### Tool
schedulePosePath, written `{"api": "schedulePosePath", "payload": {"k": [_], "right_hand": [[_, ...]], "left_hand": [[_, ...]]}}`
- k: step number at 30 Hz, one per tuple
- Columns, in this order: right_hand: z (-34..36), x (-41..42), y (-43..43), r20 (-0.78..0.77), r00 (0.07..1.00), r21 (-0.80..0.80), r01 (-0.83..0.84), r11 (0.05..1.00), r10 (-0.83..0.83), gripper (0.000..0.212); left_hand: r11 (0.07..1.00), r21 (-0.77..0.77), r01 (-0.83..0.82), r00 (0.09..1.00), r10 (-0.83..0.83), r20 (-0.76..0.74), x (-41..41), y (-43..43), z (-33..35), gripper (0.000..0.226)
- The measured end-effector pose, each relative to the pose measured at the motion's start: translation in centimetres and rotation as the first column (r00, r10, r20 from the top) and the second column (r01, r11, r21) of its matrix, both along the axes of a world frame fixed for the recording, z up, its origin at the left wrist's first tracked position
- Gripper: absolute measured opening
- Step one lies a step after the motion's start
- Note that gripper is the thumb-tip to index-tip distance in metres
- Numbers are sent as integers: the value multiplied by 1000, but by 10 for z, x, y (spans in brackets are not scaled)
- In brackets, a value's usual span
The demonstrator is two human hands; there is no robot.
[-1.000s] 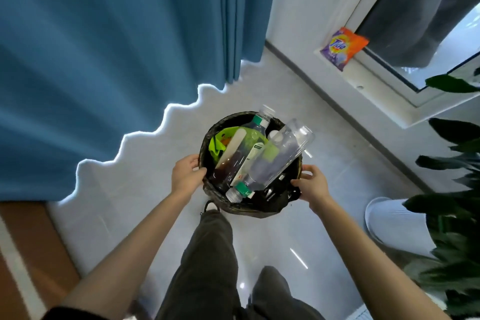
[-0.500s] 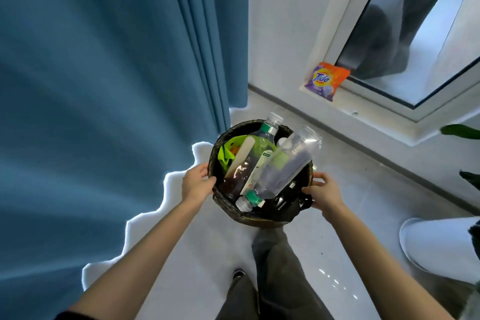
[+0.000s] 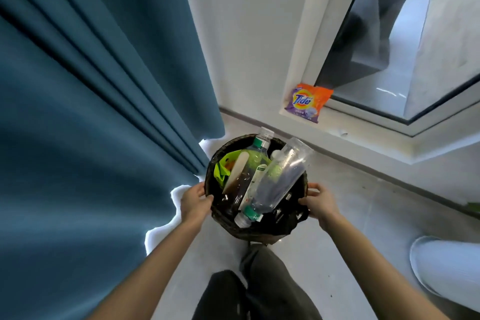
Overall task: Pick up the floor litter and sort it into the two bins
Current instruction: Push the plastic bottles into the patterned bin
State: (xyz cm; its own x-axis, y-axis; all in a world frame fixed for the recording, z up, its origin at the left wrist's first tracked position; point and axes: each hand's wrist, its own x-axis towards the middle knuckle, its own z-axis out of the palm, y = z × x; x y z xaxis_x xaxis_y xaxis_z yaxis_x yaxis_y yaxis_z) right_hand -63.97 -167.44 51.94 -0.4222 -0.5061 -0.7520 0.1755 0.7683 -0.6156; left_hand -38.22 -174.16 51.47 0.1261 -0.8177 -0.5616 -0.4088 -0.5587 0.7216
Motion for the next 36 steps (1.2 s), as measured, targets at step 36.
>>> {"api": "schedulePosePath", "payload": {"k": [36], "right_hand": [[-377, -167, -272, 325, 851, 326, 308, 894, -412, 49]], "left_hand": [[947, 322, -6, 996, -22, 84, -197, -347, -388, 48]]}}
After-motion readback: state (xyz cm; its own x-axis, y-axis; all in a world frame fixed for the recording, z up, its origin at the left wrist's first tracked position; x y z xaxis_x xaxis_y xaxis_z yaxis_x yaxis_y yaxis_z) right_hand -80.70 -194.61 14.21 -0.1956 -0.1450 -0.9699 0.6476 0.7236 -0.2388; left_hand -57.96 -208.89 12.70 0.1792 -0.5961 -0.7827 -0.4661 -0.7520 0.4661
